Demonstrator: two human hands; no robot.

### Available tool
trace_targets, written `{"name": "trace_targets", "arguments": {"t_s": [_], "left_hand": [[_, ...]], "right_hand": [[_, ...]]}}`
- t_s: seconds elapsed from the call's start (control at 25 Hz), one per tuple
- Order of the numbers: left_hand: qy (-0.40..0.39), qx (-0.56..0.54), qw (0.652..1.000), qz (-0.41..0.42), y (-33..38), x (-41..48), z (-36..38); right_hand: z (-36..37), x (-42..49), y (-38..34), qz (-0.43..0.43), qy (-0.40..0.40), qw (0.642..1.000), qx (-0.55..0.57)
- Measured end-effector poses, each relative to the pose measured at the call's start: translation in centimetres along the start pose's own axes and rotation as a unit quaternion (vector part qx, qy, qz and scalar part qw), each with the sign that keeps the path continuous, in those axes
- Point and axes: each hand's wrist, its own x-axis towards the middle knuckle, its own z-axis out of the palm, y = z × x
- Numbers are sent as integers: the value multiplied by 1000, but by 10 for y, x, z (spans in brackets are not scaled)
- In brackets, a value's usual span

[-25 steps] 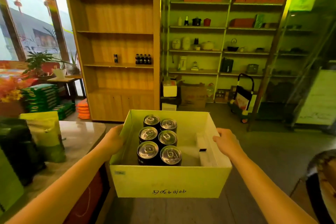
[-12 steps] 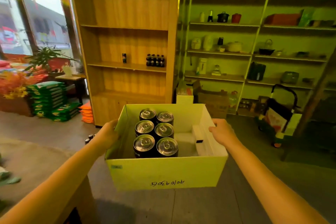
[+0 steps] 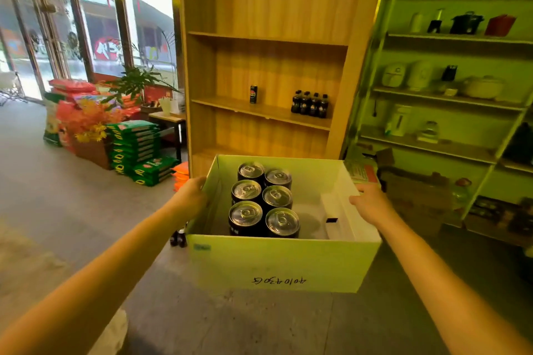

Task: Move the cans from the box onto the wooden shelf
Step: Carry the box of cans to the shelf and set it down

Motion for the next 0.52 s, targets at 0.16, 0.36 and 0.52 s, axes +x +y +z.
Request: {"name": "trace_targets", "arguments": {"t_s": [0.16,0.36,0.52], "left_hand": [[-1,1,1000,1,2,118,-8],[1,-5,1000,-23,-7,258,-10],[35,-13,998,-49,-14,378,-7]], "right_hand": [[48,107,-27,-2,-4,1000,13],[111,241,-53,-13,-27,999,34],[175,365,-77,-38,-52,996,53]]}}
